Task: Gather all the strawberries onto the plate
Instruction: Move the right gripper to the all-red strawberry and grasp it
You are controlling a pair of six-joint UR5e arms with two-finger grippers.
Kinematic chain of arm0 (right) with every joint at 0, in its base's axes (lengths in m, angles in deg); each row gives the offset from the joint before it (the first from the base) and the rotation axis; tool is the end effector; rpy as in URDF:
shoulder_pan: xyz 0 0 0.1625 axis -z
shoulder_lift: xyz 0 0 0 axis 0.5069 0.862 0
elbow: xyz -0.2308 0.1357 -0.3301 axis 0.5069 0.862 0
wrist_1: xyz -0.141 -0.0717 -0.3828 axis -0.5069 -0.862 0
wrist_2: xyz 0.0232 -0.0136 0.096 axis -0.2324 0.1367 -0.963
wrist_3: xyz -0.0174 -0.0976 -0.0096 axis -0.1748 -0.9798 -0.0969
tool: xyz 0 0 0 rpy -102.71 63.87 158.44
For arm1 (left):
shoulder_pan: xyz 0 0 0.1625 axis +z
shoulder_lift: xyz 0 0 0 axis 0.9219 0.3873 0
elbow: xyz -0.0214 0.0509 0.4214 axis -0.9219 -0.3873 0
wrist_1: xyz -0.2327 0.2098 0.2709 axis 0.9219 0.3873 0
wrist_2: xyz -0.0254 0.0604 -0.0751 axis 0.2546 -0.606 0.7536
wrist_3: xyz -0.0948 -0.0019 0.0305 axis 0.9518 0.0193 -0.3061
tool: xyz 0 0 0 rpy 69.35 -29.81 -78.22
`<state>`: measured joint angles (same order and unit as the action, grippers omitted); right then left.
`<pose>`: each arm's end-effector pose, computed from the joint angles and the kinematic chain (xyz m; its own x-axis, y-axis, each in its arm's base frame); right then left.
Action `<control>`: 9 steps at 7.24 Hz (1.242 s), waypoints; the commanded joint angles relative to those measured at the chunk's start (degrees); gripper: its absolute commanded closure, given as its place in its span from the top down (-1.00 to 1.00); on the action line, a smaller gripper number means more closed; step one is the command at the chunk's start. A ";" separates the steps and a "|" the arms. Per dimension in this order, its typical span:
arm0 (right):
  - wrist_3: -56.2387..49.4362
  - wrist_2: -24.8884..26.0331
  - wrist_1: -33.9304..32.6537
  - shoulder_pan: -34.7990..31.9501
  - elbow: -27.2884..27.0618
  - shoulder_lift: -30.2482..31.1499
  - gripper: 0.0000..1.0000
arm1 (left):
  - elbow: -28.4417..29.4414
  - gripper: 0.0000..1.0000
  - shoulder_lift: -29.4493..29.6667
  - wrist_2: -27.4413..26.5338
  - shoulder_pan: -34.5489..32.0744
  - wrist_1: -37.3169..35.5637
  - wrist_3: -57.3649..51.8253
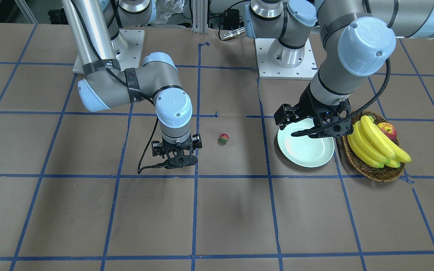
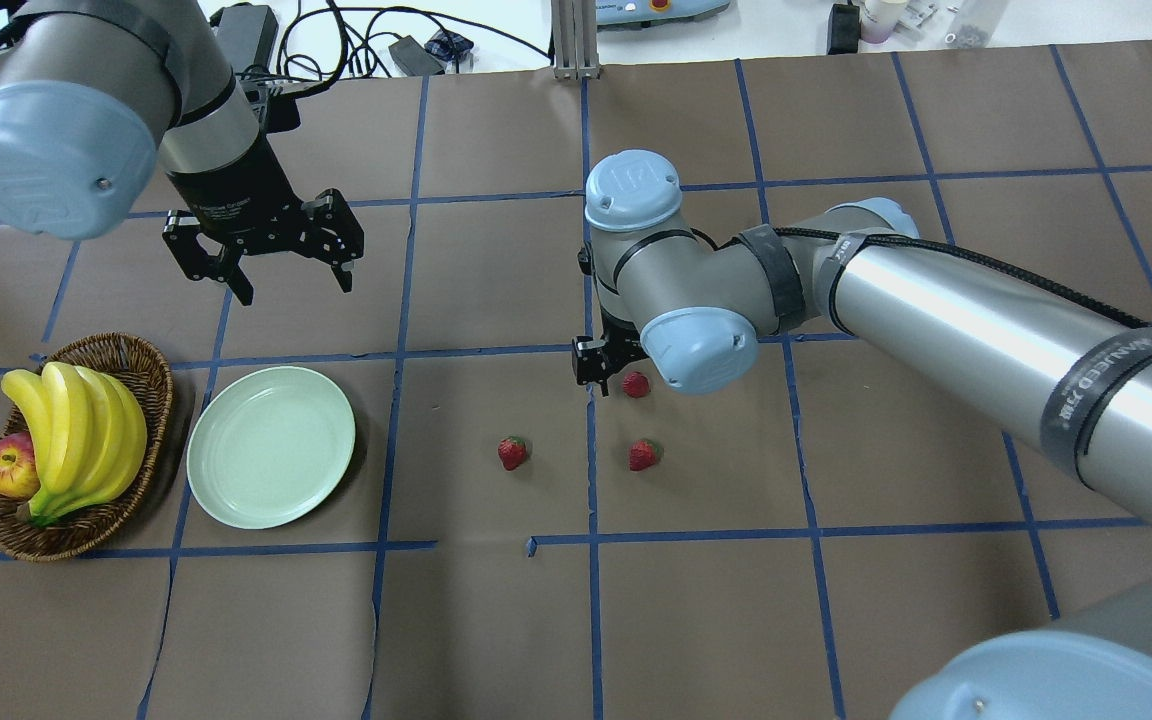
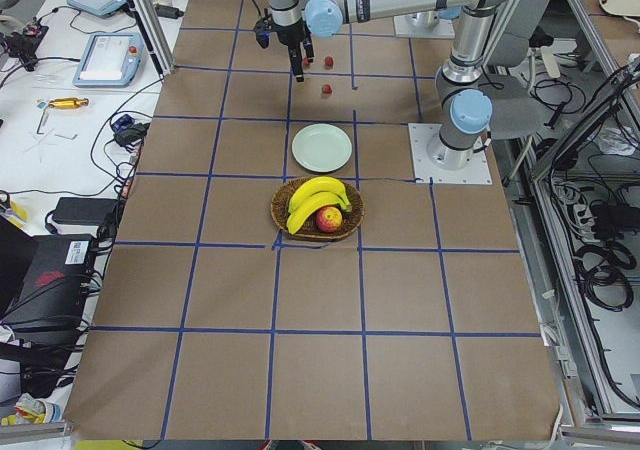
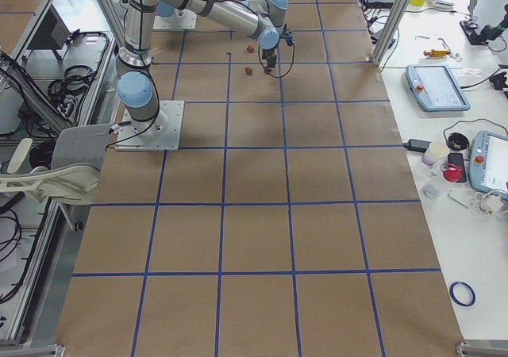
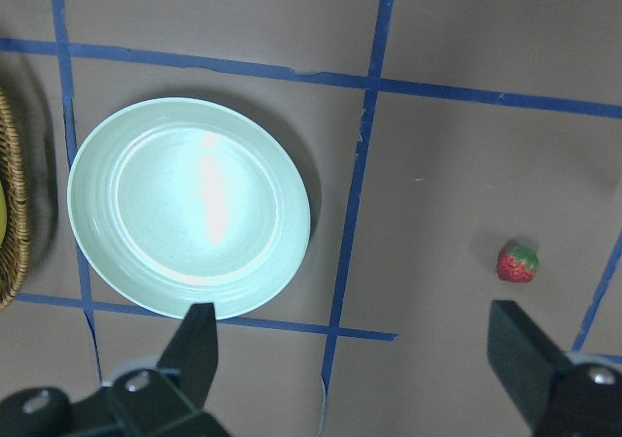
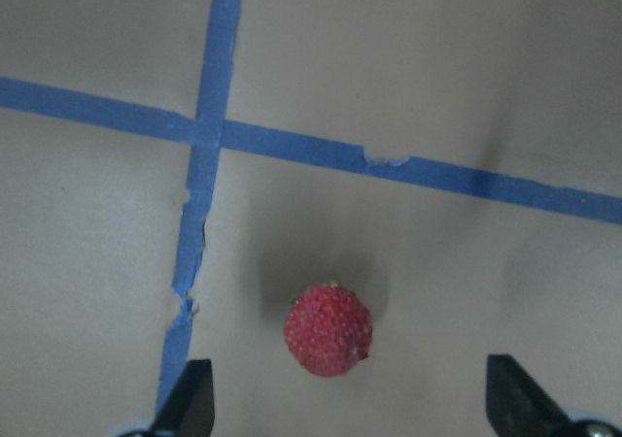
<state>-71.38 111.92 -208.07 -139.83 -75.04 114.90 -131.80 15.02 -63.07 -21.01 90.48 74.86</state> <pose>0.3185 -0.5086 0.1950 -0.9783 -0.2048 0.0298 -0.2005 0.9736 0.1090 -0.1155 -0.5293 0.3992 -0.9915 -0.1272 -0.0286 -0.1300 0.9810 0.1438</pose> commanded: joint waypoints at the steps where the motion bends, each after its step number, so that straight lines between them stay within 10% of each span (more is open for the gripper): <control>1: -0.21 0.02 -0.84 0.03 0.20 -1.19 0.77 | -0.03 1.00 0.27 -0.06 -0.02 0.00 -0.09; 7: -0.21 -0.42 -2.68 0.03 0.29 -2.69 0.47 | -0.03 1.00 0.36 -0.06 -0.02 -1.23 -0.26; 9: -0.39 -0.24 -2.86 0.03 0.72 -2.69 -0.36 | -0.03 1.00 0.45 -0.06 -0.02 -1.23 -0.35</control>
<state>-71.63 111.60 -210.70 -139.80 -74.64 112.26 -131.83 15.42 -63.13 -21.03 89.28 74.50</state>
